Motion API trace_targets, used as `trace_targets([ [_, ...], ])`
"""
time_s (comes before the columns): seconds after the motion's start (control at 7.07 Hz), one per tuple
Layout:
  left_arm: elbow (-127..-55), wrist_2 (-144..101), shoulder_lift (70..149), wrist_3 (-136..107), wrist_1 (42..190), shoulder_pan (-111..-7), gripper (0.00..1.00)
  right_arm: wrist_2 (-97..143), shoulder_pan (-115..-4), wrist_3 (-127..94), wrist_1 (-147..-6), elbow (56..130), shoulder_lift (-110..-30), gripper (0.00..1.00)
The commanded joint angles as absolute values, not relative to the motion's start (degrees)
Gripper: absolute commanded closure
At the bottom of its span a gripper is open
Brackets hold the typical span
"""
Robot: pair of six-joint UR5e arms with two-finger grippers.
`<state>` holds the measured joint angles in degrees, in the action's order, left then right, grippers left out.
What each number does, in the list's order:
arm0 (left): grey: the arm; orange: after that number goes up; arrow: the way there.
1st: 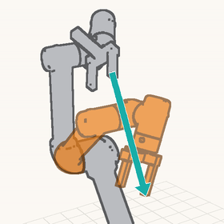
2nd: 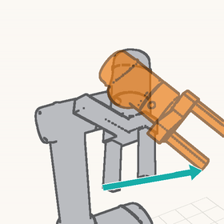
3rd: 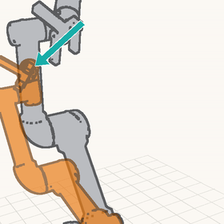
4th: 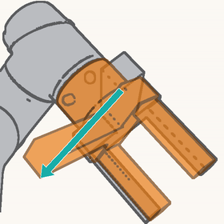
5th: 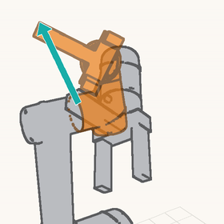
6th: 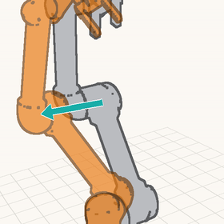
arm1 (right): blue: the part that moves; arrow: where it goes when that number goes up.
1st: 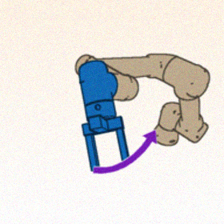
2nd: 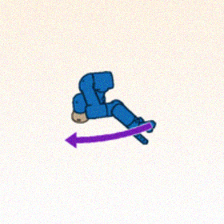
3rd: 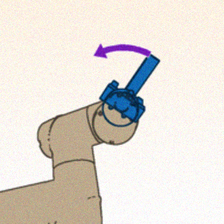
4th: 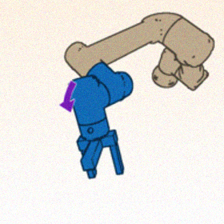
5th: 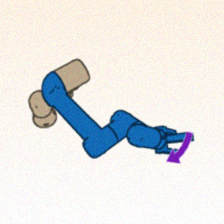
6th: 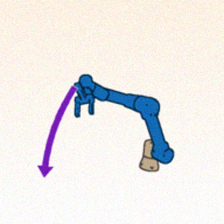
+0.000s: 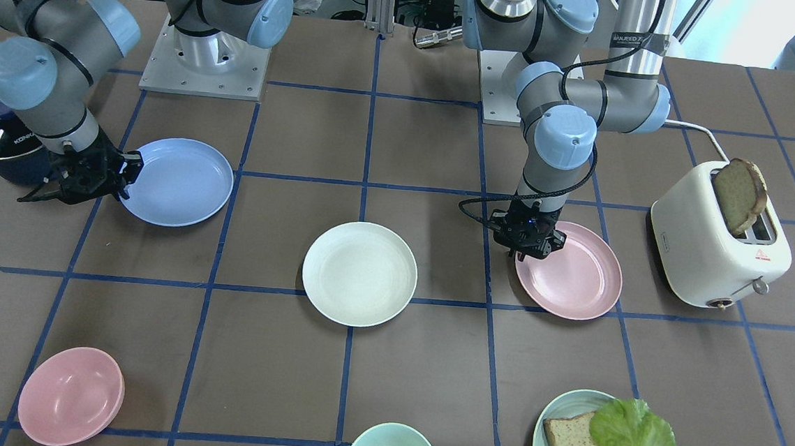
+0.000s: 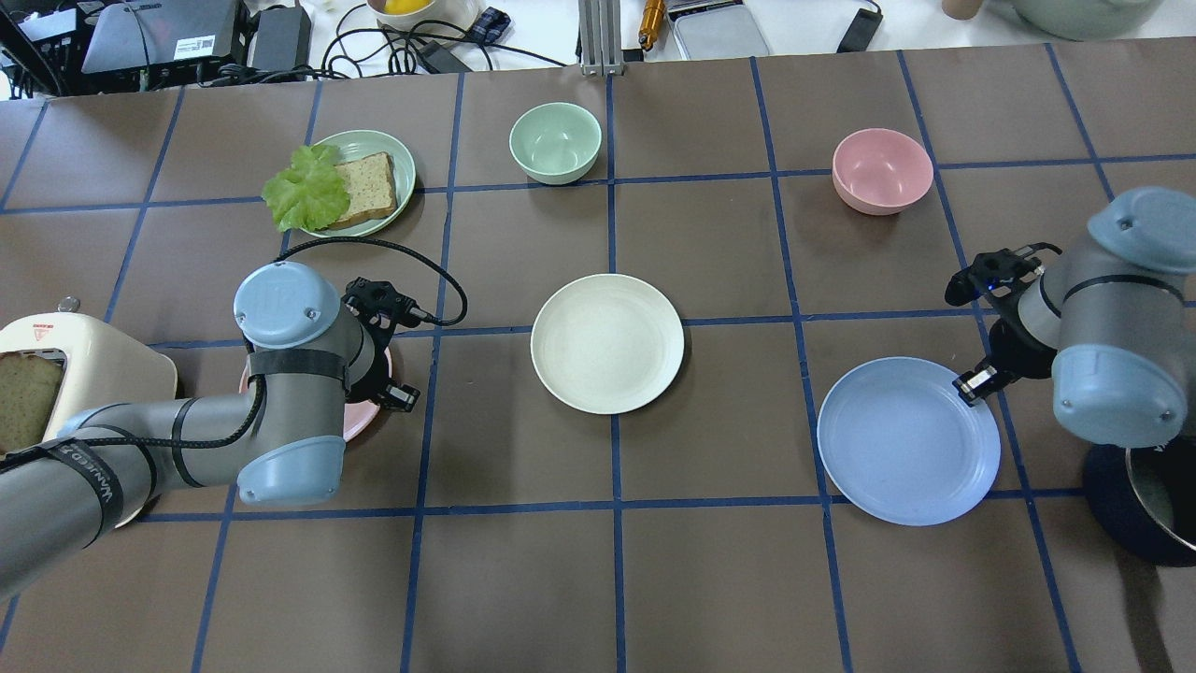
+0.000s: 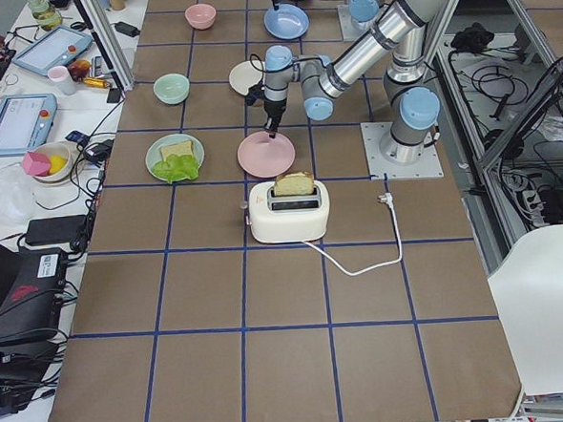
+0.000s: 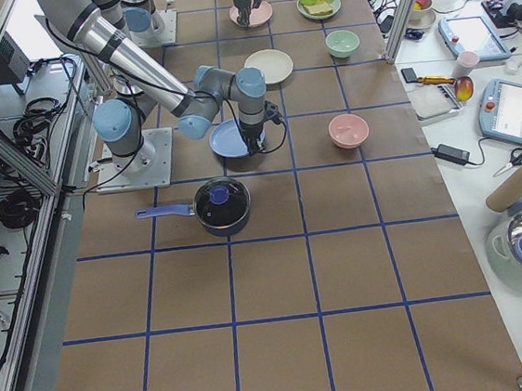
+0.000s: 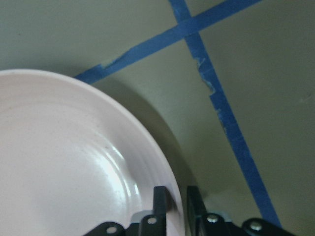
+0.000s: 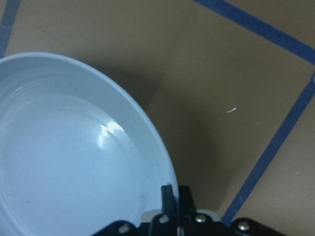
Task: Stack three plates with pink and blue
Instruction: 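Lift pink plate over cream plate with left gripper while right carries blue plate inward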
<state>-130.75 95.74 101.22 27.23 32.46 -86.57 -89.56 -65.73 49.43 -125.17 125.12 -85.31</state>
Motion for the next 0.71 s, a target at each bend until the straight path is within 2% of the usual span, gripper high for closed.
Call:
trace_targets([
  [0.0, -129.91, 100.77, 100.29, 27.16, 30.95, -87.70, 1.00, -82.66, -66.27, 42.39, -114.98, 115.61, -81.50, 1.00],
  [0.28, -128.25, 101.07, 99.15, 27.25, 29.62, -91.64, 1.00, -77.90, -69.67, 32.57, -113.04, 112.68, -78.23, 1.00],
  [0.57, -125.87, 101.51, 99.23, 26.98, 29.62, -98.93, 1.00, -73.66, -78.96, 16.26, -114.77, 111.80, -77.96, 1.00],
])
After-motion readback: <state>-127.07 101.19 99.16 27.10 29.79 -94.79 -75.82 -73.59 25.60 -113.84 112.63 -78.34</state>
